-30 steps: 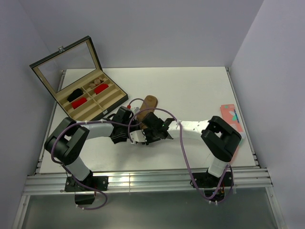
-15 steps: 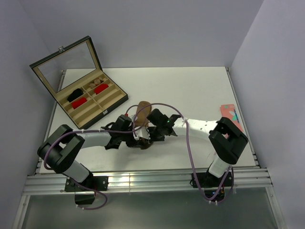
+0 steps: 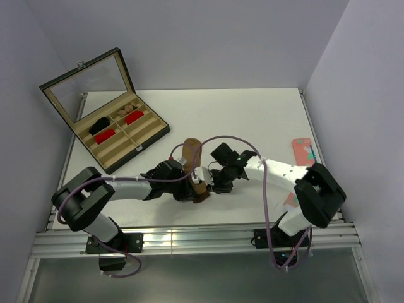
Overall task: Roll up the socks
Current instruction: Roll the sock at the center of the board.
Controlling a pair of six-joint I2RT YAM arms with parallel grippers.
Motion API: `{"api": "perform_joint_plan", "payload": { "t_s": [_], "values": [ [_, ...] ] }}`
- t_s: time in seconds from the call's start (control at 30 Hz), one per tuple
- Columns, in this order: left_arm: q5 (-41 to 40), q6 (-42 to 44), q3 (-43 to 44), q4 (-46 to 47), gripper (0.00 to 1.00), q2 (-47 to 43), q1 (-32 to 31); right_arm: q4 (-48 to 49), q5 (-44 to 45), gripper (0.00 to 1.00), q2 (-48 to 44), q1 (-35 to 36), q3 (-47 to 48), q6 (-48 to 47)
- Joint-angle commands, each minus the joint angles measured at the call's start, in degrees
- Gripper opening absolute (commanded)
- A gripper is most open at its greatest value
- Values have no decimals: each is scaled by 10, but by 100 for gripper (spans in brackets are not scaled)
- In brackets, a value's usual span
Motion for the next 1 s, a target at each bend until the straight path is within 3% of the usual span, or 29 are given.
{"api": "perform_joint_plan", "payload": {
  "t_s": [0.0, 0.37, 0.97],
  "values": [
    [-8, 8, 17, -49, 7, 34, -6, 16, -24, 36, -65, -1, -20, -20],
    [61, 59, 58, -102, 1, 65, 22, 84, 7, 35, -144, 57, -90, -52],
    [110, 120, 111, -172, 0, 88, 39, 157, 84, 34, -108, 152, -114, -79]
  ]
}}
